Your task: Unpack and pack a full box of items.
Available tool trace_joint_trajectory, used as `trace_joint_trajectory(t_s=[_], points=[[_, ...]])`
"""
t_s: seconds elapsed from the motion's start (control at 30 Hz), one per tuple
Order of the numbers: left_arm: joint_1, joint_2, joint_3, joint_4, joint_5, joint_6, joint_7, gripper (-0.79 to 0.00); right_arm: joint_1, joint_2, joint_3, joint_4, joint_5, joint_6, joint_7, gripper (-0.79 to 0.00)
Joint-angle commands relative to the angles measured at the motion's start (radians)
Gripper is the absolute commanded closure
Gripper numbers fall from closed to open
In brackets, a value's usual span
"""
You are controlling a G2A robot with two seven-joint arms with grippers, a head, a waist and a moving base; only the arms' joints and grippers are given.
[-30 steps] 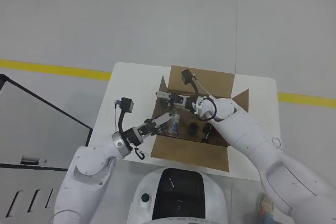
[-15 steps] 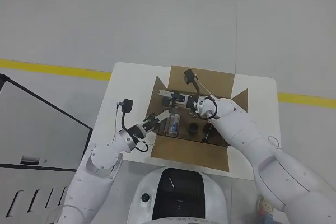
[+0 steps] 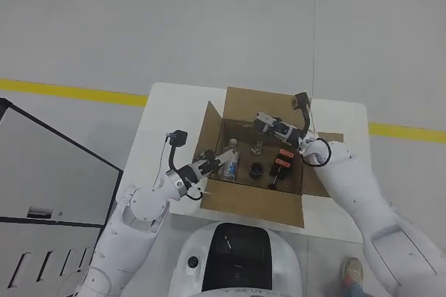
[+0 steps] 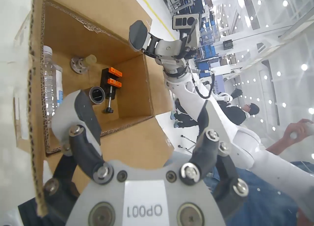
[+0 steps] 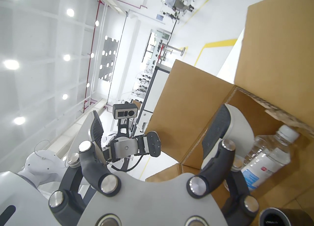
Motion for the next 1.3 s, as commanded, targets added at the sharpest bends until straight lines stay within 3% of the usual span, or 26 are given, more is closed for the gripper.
trace_joint_trajectory(t_s=[0.0, 0.1, 0.43, 0.53, 0.73, 0.93, 1.27], points=[[-0.007, 0.000, 0.009, 0.001, 0.009, 0.003, 0.003, -0.785, -0.074, 0.043, 0.087, -0.085, -0.009, 0.011, 0.015, -0.785], [-0.015, 0.000, 0.017, -0.002, 0.019, 0.003, 0.007, -0.785, -0.216, 0.104, 0.205, -0.298, -0.069, 0.099, 0.074, -0.785], [-0.025, 0.000, 0.012, 0.000, 0.015, 0.014, 0.015, -0.785, -0.221, 0.105, 0.212, -0.312, -0.072, 0.110, 0.053, -0.785], [-0.046, 0.004, -0.035, -0.010, 0.018, 0.038, 0.056, -0.785, -0.260, 0.121, 0.277, -0.337, -0.034, 0.099, 0.039, -0.785], [-0.037, 0.014, -0.110, -0.003, 0.040, 0.071, 0.078, -0.785, -0.320, 0.164, 0.437, -0.323, 0.057, 0.110, 0.133, -0.785], [-0.014, 0.016, -0.092, 0.021, 0.045, 0.081, 0.055, -0.785, -0.384, 0.193, 0.540, -0.306, 0.047, 0.141, 0.131, -0.785], [-0.010, 0.017, -0.039, 0.052, 0.167, 0.102, 0.120, -0.785, -0.394, 0.201, 0.553, -0.243, -0.006, 0.217, 0.088, -0.785]])
